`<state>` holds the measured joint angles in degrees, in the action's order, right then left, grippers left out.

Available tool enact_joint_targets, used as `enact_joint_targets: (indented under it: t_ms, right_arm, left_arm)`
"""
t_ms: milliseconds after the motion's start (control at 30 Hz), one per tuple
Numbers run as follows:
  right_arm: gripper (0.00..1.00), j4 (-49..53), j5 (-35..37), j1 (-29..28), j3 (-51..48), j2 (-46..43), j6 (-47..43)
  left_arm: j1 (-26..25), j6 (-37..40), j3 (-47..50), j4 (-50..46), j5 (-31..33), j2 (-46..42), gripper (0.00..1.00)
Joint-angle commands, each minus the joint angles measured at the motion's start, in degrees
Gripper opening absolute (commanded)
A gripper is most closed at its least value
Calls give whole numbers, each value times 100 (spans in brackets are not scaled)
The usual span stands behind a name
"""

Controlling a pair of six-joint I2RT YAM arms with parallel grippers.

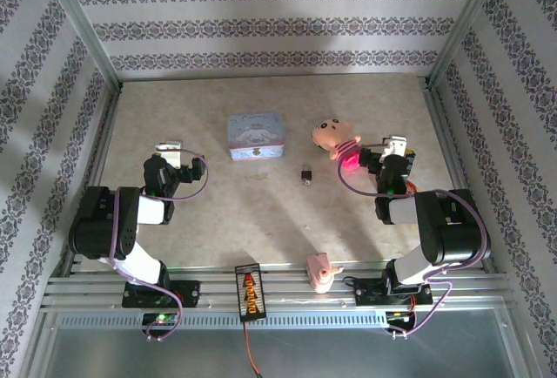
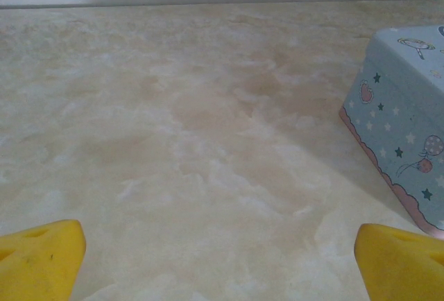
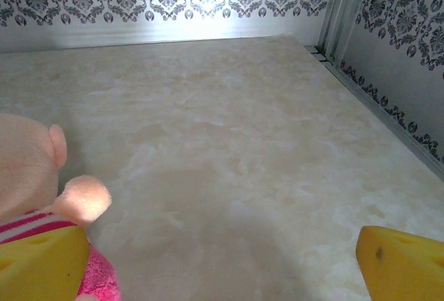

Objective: Unlock a padlock with a key

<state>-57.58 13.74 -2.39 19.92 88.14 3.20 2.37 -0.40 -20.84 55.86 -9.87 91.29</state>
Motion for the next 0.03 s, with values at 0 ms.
enact_joint_targets:
  t_ms: [0]
  right_arm:
    - [98, -51, 94, -27, 12, -33, 75]
  left_arm:
    - [48, 29, -87, -40, -37, 3, 99]
